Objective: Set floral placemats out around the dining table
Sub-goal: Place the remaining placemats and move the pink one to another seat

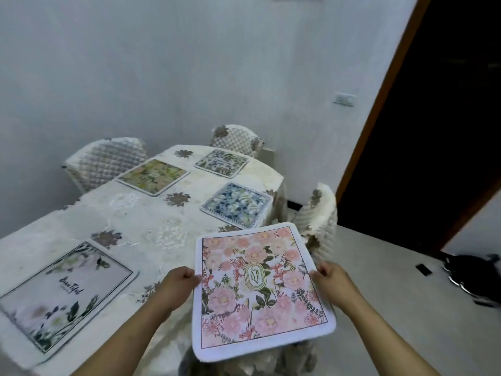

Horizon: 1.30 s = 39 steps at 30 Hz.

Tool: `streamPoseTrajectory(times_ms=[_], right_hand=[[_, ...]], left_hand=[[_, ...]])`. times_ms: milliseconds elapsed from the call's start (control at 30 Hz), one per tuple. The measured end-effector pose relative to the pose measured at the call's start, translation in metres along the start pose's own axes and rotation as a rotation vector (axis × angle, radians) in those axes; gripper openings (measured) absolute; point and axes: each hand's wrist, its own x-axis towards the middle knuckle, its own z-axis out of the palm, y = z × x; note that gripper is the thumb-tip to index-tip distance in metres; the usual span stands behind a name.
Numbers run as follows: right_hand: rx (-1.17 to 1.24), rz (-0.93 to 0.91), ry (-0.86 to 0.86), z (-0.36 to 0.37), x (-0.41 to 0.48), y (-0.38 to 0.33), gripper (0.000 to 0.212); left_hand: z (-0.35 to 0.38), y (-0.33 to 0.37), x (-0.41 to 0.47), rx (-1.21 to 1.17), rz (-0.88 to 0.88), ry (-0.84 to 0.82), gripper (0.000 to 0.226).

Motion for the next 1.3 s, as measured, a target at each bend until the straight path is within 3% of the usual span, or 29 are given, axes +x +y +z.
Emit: streamPoseTrajectory(times_ms=[200,433,633,900,1300], right_hand=[[-0.110,-0.290,-0.273,0.026,0.141,-0.052,0.027],[-0.279,-0.512,-0.424,0.093,0.240,-0.124,0.027],[-0.362,-0.548,-0.465,0.161,0.308,-0.144,0.029],[-0.425,-0.539,-0.524,0.233,0.377,-0.134,0.034],[-0.415,-0.650,-0.571,0.284,0.407,-0.103,0.020]], left_hand=[[0.005,-0.013,0.015,-0.157,-0.201,0.296,0.025],[-0.002,-0.033,0.044,-0.268,-0.341,0.542,0.030],[-0.005,-0.071,0.110,-0.211,-0.457,0.608,0.029],[0.016,-0.099,0.178,-0.177,-0.600,0.669,0.010],[0.046,-0.114,0.205,0.077,-0.808,0.789,0.031]])
